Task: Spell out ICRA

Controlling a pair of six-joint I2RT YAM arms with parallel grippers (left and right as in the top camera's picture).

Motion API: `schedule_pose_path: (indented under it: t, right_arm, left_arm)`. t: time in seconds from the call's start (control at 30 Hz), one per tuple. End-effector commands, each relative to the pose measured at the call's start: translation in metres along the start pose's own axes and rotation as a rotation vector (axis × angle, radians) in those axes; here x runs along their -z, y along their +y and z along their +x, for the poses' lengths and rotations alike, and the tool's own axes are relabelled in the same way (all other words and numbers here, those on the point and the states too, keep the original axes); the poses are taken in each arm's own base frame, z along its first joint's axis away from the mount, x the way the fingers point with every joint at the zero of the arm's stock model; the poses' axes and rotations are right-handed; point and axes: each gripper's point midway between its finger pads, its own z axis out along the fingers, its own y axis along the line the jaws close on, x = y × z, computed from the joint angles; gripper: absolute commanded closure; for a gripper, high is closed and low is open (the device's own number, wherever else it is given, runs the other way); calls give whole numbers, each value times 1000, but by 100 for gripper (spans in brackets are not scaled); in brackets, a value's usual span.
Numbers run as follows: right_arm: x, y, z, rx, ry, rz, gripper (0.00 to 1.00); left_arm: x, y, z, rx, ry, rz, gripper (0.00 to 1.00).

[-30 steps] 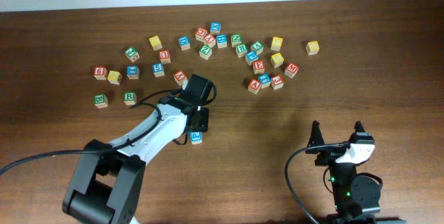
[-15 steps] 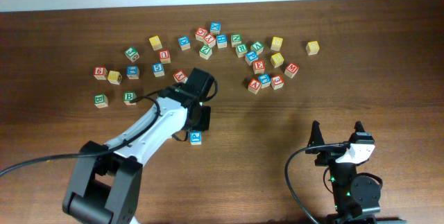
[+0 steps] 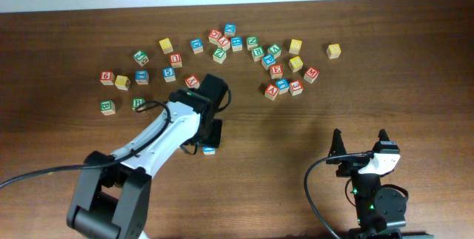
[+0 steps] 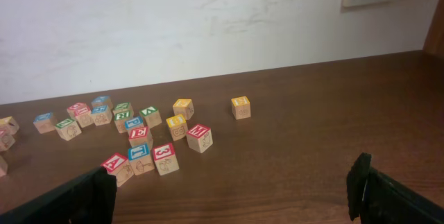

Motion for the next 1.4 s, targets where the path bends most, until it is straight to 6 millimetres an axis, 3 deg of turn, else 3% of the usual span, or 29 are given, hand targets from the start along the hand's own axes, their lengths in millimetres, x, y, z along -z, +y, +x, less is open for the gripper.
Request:
schedule_pose_path:
  t: [0.0, 0.23, 0.37, 0.4, 0.7, 1.37]
  right_arm:
    - [0, -4, 2, 7, 3, 18, 2]
    - [0, -4, 2, 7, 3, 18, 2]
    - [0, -4, 2, 7, 2, 18, 2]
    - [0, -4, 2, 7, 2, 18, 2]
    - [0, -4, 2, 7, 2, 18, 2]
    - [0, -4, 2, 7, 2, 18, 2]
  left_arm:
    - [-4, -2, 5, 5, 16, 6, 51]
    - [4, -3, 0, 6, 6, 9, 74]
    - [4, -1, 6, 4, 33, 0, 97]
    - [4, 0, 8, 4, 38, -2, 99]
    - [-4, 2, 16, 55, 59, -12, 100]
    - [-10, -4, 17, 57, 53, 23, 100]
